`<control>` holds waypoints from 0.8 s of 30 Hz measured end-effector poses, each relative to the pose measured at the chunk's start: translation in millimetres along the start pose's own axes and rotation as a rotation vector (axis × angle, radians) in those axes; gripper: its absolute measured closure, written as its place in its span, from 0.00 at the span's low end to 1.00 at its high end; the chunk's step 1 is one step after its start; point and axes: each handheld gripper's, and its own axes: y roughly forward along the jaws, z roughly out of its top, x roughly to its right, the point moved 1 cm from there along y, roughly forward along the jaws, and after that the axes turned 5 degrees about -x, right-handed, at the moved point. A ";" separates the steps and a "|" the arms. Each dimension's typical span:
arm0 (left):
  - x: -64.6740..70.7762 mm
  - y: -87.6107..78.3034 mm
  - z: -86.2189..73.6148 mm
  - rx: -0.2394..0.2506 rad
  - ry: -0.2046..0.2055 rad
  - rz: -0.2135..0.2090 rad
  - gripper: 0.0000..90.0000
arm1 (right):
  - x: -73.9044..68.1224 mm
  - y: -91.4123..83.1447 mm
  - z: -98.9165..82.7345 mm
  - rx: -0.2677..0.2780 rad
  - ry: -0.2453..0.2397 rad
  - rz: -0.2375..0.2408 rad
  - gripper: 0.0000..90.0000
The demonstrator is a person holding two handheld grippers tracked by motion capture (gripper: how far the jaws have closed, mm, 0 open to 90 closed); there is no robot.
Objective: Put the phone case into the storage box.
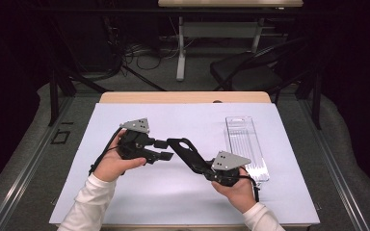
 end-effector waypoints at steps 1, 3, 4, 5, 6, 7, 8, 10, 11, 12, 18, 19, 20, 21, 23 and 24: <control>0.0 0.0 0.0 0.000 0.000 0.000 0.56 | 0.0 0.0 0.0 0.000 0.000 0.000 0.97; 0.5 2.4 0.2 -0.002 0.009 -0.002 0.56 | -0.5 0.6 0.1 0.008 -0.010 0.010 0.97; 0.6 3.4 0.2 -0.003 0.013 -0.004 0.56 | -0.5 0.6 0.1 0.008 -0.010 0.010 0.97; 0.4 5.4 0.1 -0.003 0.015 -0.008 0.57 | -1.0 1.1 0.1 0.010 -0.013 0.015 0.97; 0.4 5.4 0.1 -0.003 0.015 -0.008 0.58 | -1.2 1.4 0.0 0.012 -0.013 0.018 0.97; 0.3 7.0 0.2 -0.012 0.027 -0.009 0.59 | -1.5 1.8 -0.1 0.013 -0.013 0.019 0.97; 0.8 7.5 0.4 -0.016 0.037 -0.004 0.60 | -1.5 1.9 -0.2 0.009 -0.015 0.022 0.97; 1.6 8.4 0.8 -0.012 0.045 -0.009 0.62 | -1.7 2.5 -0.4 0.010 -0.014 0.027 0.97; 2.2 8.9 1.1 -0.009 0.048 -0.010 0.62 | -1.9 2.8 -0.5 0.009 -0.015 0.031 0.97; 2.3 9.0 1.3 -0.009 0.051 -0.010 0.62 | -2.3 3.3 -0.6 0.013 -0.015 0.035 0.97; 1.6 10.8 1.1 0.005 0.056 -0.025 0.66 | -5.1 5.2 -0.2 0.019 -0.024 0.059 0.97; 1.3 11.0 0.9 0.006 0.056 -0.027 0.66 | -5.4 5.4 -0.1 0.019 -0.024 0.062 0.97; 1.2 11.3 0.8 0.005 0.057 -0.026 0.67 | -5.8 5.7 -0.1 0.022 -0.024 0.066 0.97; 1.4 11.8 0.6 0.007 0.059 -0.025 0.67 | -6.1 5.8 0.0 0.024 -0.024 0.068 0.97; 1.9 12.3 0.6 0.013 0.061 -0.032 0.68 | -6.3 6.2 0.0 0.025 -0.023 0.071 0.97; 2.2 12.5 0.7 0.016 0.062 -0.034 0.69 | -6.2 6.3 0.0 0.026 -0.023 0.073 0.97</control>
